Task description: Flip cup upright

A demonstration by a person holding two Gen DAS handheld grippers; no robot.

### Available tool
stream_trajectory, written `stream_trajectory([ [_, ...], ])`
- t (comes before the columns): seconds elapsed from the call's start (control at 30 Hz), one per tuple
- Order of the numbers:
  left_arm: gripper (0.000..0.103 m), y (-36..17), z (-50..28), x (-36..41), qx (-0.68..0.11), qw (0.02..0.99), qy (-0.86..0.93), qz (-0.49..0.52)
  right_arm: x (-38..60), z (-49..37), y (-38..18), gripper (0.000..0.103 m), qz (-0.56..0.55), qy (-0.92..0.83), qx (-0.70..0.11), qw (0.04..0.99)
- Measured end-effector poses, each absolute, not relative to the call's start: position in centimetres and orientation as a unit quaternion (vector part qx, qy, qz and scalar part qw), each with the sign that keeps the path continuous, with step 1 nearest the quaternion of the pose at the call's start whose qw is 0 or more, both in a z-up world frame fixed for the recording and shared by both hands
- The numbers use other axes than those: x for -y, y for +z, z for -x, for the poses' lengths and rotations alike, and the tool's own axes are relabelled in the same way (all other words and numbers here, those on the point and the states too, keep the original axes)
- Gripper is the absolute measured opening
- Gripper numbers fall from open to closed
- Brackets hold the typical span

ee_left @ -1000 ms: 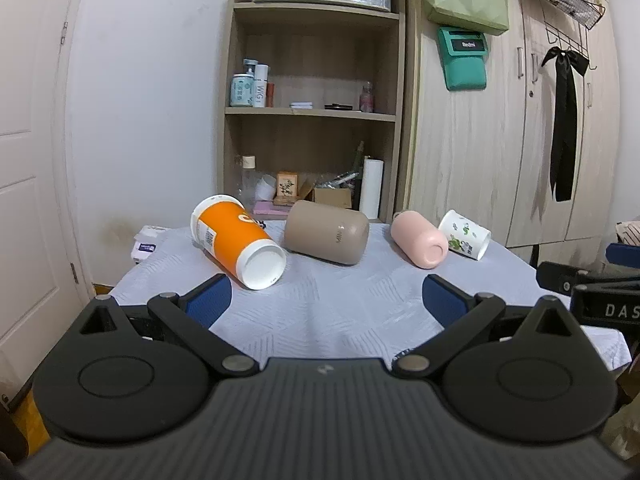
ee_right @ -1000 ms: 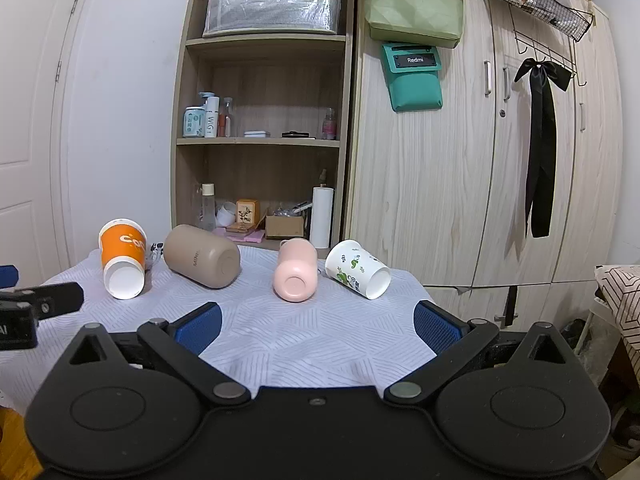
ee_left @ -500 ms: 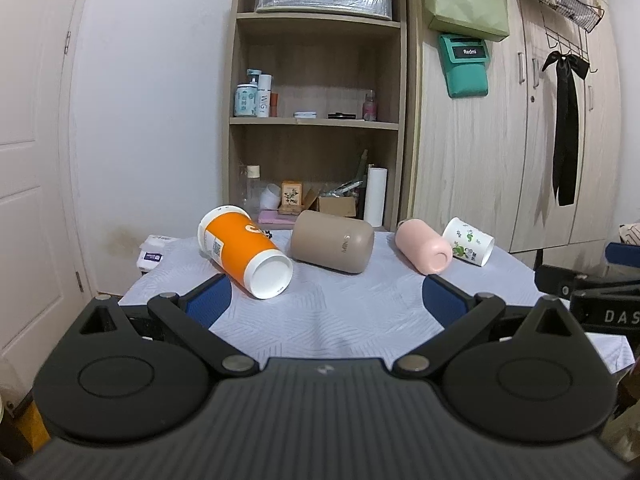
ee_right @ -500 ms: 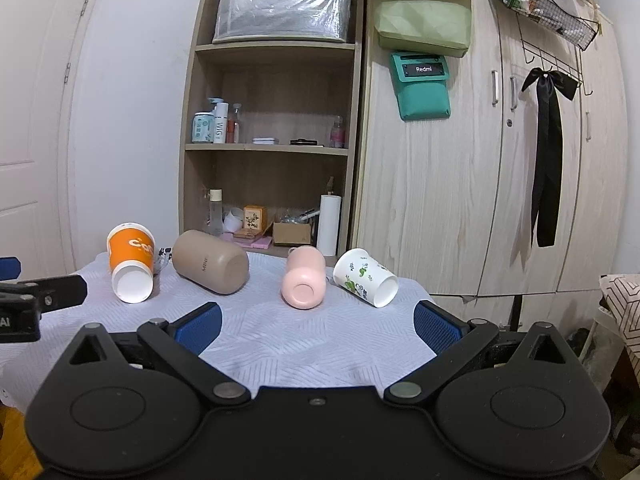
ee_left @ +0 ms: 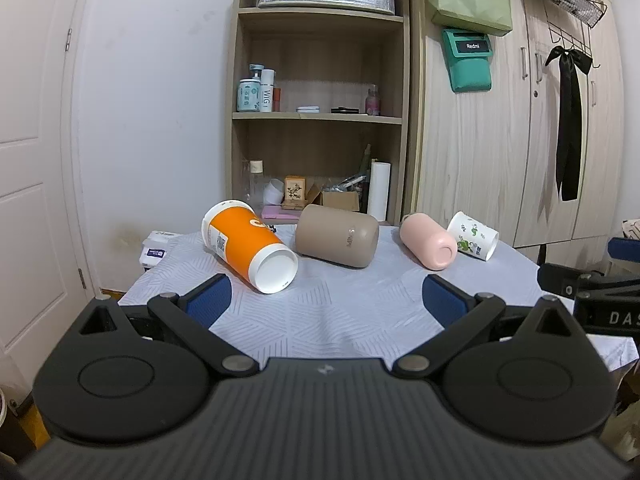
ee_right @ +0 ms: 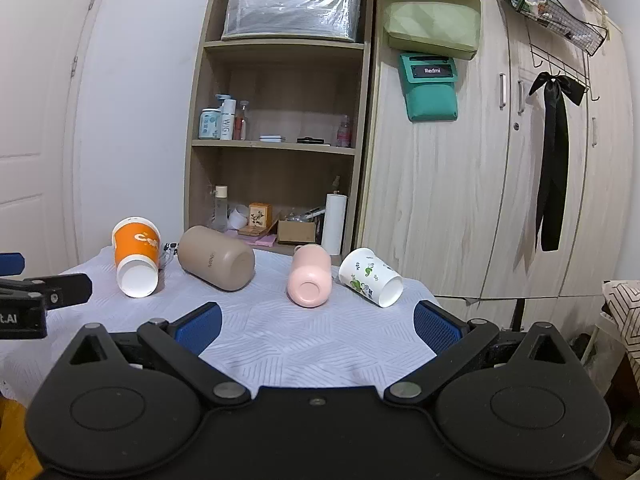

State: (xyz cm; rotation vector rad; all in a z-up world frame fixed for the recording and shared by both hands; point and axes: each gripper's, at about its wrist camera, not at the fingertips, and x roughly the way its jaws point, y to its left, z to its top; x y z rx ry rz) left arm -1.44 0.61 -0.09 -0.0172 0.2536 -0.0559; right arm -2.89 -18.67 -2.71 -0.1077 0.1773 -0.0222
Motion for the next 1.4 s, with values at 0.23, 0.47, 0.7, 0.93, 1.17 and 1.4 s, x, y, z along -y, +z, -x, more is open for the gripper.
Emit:
stream_trajectory([
  [0.23, 0.103, 0.0, 1.5, -0.2, -0.13, 0.991, -0.028, 0.001, 18.4, 3.1, -2.7, 0.103, 0.061, -0.009, -0.089, 0.994],
  [0.47, 0.103, 0.0, 1.5, -0.3, -0.134, 0.991, -0.021, 0.0, 18.4, 3.2, -2.7, 0.103, 0.062, -0.011, -0.089, 0.994],
  [0.7, 0.103, 0.1, 1.4, -0.5, -0.13, 0.991, -0.019, 0.005, 18.3, 3.2, -2.7, 0.103, 0.064, -0.006, -0.089, 0.994],
  [0.93, 0.103, 0.1, 1.4, -0.4, -0.133, 0.991, -0.017, 0.006, 18.3, 3.0, -2.7, 0.103, 0.066, -0.001, -0.093, 0.993],
  [1.17, 0.103, 0.1, 0.6, -0.2, -0.148, 0.989, -0.012, 0.006, 18.6, 2.7, -2.7, 0.103, 0.059, 0.013, -0.1, 0.993],
  [1.4, 0.103, 1.6, -2.0, 0.3, -0.184, 0.983, -0.007, -0.008, 20.1, 0.7, -1.9, 0.103, 0.062, 0.05, -0.131, 0.988],
])
